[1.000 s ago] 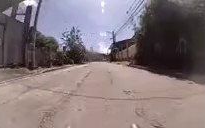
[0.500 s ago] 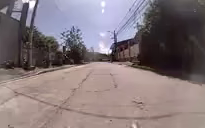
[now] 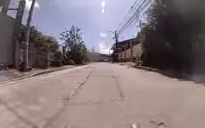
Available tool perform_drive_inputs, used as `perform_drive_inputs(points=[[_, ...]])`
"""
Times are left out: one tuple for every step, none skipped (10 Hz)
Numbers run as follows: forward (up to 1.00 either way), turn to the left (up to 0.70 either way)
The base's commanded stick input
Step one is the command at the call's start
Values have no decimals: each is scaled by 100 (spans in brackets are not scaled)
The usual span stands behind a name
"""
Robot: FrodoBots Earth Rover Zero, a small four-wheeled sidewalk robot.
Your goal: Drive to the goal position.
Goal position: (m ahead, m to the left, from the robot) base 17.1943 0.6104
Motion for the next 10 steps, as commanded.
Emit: perform_drive_inputs(points=[[100,-27],[100,-27],[100,-27],[100,-27],[100,-27],[100,-27],[100,-27],[100,-27],[100,-27],[100,-3]])
